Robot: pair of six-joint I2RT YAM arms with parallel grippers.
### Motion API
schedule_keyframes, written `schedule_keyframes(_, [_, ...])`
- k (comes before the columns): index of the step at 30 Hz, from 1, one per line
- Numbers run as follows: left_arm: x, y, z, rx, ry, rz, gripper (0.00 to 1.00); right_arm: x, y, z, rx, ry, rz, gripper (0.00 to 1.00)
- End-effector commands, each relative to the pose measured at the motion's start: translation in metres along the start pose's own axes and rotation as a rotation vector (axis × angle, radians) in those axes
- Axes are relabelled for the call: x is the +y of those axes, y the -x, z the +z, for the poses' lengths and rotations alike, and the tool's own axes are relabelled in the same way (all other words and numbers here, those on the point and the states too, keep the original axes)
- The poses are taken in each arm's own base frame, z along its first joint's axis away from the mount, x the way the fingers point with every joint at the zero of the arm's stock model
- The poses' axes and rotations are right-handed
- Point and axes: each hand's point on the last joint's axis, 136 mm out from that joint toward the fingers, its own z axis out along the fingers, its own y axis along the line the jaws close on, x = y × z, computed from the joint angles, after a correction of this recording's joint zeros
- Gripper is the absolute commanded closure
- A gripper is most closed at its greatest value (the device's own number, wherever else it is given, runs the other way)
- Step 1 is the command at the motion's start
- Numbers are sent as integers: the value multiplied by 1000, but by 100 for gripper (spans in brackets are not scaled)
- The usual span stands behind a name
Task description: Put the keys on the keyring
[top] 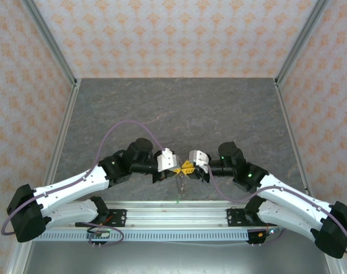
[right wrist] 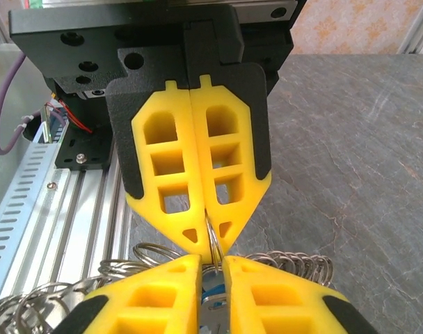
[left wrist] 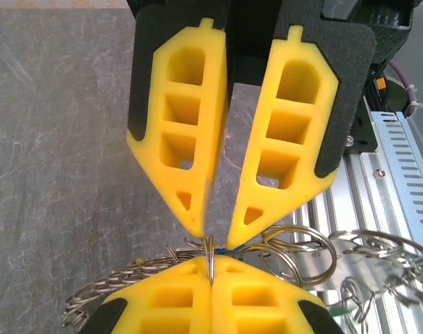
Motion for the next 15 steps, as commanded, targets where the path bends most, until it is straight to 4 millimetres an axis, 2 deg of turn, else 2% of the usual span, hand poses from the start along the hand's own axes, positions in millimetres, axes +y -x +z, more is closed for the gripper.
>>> schedule_keyframes(1, [-2, 47, -11, -152, -13, 75, 100, 2, 18, 1, -27, 34, -46, 81])
schedule_keyframes(4, [-4, 47, -12, -150, -20, 77, 100, -2, 17, 2, -12, 18, -52, 83])
schedule_keyframes(10, [-1, 43, -14, -137, 7, 77, 99, -4, 19, 1, 8, 14, -55, 100])
schedule_keyframes(15, [15, 19, -13, -20, 101, 65, 92, -7, 23, -5, 51, -7, -16, 100])
